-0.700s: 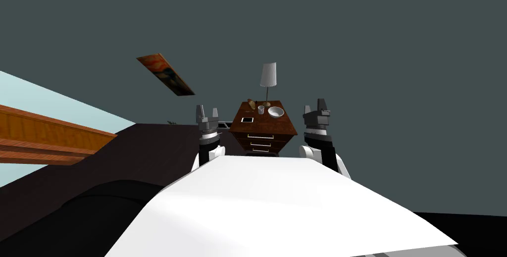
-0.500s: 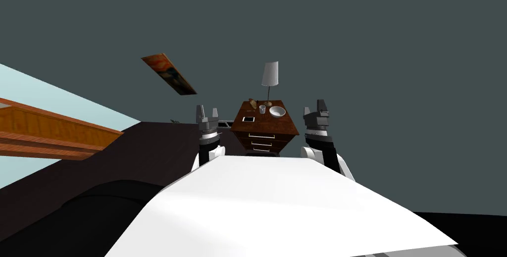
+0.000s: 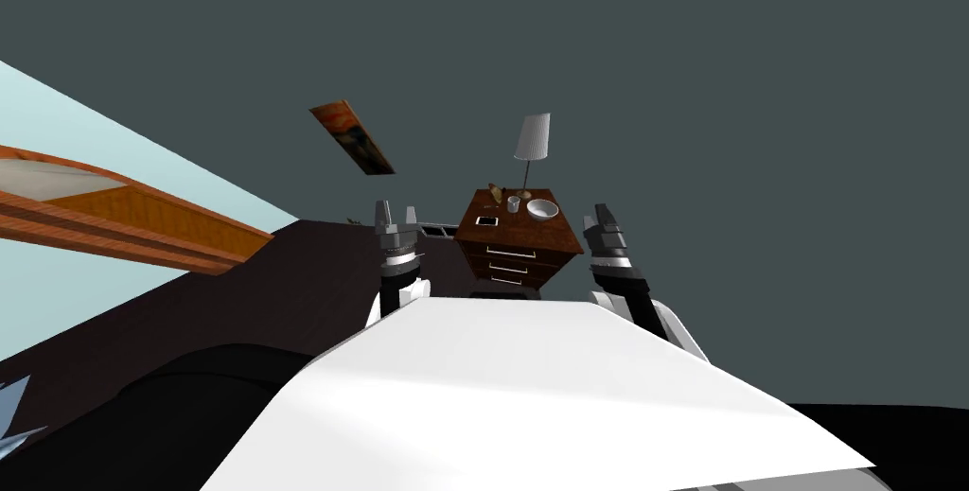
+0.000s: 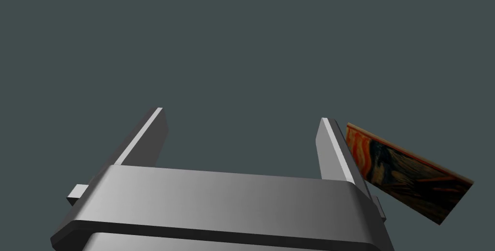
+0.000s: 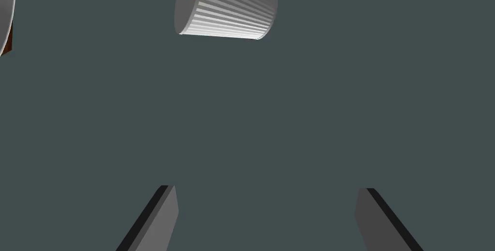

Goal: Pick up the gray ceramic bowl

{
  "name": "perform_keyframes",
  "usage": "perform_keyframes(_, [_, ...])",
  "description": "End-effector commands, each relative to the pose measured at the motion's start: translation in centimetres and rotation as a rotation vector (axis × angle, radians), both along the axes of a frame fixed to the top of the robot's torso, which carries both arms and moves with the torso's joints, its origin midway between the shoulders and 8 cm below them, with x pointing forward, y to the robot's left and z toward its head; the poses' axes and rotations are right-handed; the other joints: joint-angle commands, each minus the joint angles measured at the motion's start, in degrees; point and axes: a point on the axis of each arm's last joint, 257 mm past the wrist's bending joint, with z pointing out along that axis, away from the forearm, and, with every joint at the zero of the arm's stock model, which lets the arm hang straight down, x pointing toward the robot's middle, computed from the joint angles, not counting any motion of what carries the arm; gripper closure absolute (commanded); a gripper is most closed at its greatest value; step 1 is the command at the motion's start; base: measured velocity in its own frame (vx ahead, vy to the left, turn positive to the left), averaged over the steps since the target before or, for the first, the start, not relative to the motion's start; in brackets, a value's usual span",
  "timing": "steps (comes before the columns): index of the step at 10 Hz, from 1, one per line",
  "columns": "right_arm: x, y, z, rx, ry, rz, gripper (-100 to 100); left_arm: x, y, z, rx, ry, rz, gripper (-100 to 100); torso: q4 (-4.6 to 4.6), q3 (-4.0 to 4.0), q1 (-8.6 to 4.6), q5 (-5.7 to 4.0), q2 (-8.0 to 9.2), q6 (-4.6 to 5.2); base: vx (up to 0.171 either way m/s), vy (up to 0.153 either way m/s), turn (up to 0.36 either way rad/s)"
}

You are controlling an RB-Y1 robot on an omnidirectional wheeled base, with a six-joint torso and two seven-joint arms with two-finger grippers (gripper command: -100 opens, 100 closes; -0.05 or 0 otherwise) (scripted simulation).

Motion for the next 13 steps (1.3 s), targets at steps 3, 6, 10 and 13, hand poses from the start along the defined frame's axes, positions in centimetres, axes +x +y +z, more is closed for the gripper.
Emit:
perform_keyframes(3, [-0.4, -1.9, -3.5, -0.135, 0.102, -0.019, -100, 0.0, 0.0, 0.0, 0.000, 0.000, 0.000, 0, 0.01, 0.05, 0.08, 0.01, 0.10, -0.04, -0.105, 0.099, 0.155])
perform_keyframes(6, [-1.1, -4.2, -7.0, -0.263, 0.207, -0.041, -100, 0.0, 0.0, 0.0, 0.000, 0.000, 0.000, 0, -0.04, -0.10, 0.01, 0.01, -0.18, -0.01, -0.051, 0.096, 0.146])
perform_keyframes(10, [-2.3, -7.2, -10.5, -0.412, 0.321, -0.053, -100, 0.0, 0.0, 0.0, 0.000, 0.000, 0.000, 0, -0.02, -0.06, -0.05, -0.01, -0.11, 0.00, -0.063, 0.087, 0.136])
perform_keyframes(13, [-3.0, -8.8, -12.2, -0.500, 0.381, -0.050, -100, 0.0, 0.0, 0.0, 0.000, 0.000, 0.000, 0, -0.01, -0.04, 0.02, 0.02, -0.06, 0.02, -0.063, 0.095, 0.121])
